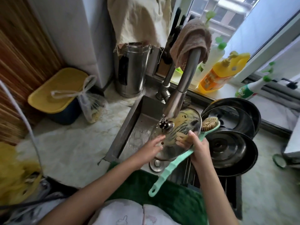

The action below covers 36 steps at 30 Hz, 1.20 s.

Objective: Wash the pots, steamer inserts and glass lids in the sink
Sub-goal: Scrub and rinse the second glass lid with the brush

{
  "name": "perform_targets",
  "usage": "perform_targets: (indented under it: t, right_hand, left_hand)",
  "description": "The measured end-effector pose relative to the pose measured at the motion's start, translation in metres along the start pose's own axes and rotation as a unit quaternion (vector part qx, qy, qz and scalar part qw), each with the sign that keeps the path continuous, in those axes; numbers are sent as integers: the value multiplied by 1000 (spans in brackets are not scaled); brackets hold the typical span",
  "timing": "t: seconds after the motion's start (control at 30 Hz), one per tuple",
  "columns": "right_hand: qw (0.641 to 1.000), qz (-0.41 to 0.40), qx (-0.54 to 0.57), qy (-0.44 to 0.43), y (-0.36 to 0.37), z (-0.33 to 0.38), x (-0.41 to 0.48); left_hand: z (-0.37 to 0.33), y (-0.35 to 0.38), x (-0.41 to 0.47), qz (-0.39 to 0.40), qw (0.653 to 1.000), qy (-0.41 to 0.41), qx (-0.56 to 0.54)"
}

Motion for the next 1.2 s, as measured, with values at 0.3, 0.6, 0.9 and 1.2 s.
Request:
perform_targets:
  t: [0.3, 0.6, 0.9, 1.2]
  right_hand:
    - [944, 184, -267, -64, -16, 60, -28]
    - [688, 228, -651, -228, -19, 49, -66]
    - [724, 302, -595, -176, -6, 23, -77]
    - [770, 132, -618, -88, 17, -3, 14]
  left_hand:
    - [-54, -10, -19, 127, 949, -93, -275]
    - [-64, 42, -3, 182, 845, -241, -442]
    - [-18, 3, -23, 74, 911, -189, -359]
    - [-14, -37, -34, -18, 926, -102, -362]
Point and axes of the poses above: each hand's wrist, its own x-axis towards the middle knuckle, its own y-axis out of the palm, z = x × y, the point moved 5 cm from there along x, towards the middle knuckle, and after that the axes turned 1 degree about -y, right-handed, at the moved point
